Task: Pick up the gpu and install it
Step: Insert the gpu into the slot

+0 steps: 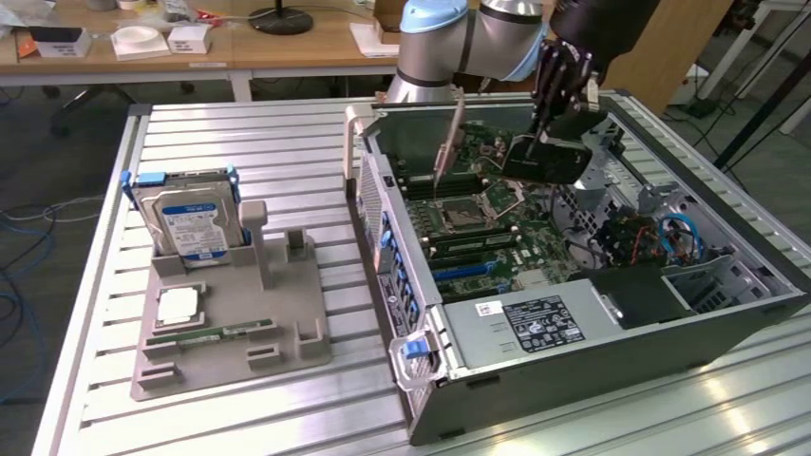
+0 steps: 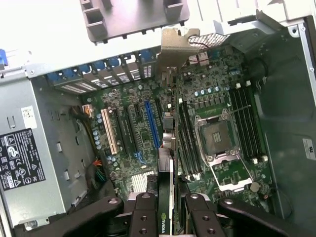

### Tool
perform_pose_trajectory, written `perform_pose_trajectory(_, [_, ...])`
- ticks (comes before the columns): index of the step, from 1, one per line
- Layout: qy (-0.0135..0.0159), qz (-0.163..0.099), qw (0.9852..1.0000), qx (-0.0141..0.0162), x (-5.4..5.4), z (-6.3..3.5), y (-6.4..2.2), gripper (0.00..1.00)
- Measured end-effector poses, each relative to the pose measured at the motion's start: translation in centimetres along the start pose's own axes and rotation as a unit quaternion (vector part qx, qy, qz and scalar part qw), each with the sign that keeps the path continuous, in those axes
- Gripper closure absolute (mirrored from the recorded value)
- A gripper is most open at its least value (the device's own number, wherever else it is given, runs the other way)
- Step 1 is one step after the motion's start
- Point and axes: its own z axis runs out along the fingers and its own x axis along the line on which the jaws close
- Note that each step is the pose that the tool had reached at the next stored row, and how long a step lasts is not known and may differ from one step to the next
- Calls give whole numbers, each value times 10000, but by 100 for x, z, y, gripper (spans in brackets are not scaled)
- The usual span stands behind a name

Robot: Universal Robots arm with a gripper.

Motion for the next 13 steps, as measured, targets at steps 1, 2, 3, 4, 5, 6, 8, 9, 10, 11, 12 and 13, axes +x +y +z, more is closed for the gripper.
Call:
perform_pose_trajectory(1, [2, -45, 10000, -1, 0, 0, 0, 74])
perform_pose_trajectory(2, [3, -88, 10000, -2, 0, 0, -1, 74])
perform_pose_trajectory(3, [5, -130, 9999, -3, 0, 0, -1, 74])
perform_pose_trajectory(4, [7, -171, 9999, -4, 0, 0, -1, 74])
perform_pose_trajectory(5, [9, -215, 9998, -6, 0, 0, -1, 74])
perform_pose_trajectory(6, [11, -257, 9997, -6, 0, 0, -2, 74])
perform_pose_trajectory(8, [14, -339, 9994, -8, -1, 0, -2, 74])
perform_pose_trajectory(9, [16, -381, 9993, -9, -1, 0, -3, 74])
perform_pose_trajectory(10, [18, -424, 9991, -11, -1, 0, -3, 74])
perform_pose_trajectory(11, [20, -468, 9989, -11, -1, 0, -4, 74])
perform_pose_trajectory(12, [21, -516, 9987, -13, -1, 0, -5, 74])
perform_pose_trajectory(13, [24, -563, 9984, -14, -1, 0, -5, 74])
